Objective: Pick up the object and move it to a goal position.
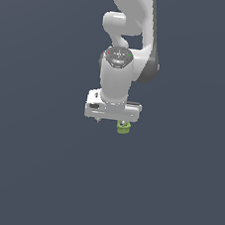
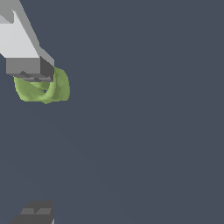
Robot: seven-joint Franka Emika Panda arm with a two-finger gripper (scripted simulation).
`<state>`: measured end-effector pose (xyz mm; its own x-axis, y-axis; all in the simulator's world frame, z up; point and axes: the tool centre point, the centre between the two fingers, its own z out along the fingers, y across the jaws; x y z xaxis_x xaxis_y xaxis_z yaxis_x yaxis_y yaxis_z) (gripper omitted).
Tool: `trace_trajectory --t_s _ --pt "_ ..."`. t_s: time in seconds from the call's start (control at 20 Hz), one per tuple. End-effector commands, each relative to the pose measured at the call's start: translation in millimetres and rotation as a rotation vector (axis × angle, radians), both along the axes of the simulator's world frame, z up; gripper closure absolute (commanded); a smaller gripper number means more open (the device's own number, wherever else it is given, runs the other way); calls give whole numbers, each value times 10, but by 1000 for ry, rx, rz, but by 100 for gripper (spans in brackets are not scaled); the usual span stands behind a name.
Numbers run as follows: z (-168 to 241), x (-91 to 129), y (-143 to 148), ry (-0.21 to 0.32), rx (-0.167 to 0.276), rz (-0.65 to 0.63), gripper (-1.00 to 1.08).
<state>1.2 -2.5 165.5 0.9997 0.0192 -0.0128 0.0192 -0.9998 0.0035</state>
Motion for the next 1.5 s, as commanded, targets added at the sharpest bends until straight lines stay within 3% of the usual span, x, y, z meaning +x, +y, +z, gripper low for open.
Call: trace_trajectory --t_s 0.0,0.45,0.8,1.45 --pt "0 0 0 0 0 0 -92" --pt "-125 -94 -38 41 -14 15 -92" --pt "-160 -120 7 37 -13 23 -92" --pt "-565 -508 476 4 -2 111 -92"
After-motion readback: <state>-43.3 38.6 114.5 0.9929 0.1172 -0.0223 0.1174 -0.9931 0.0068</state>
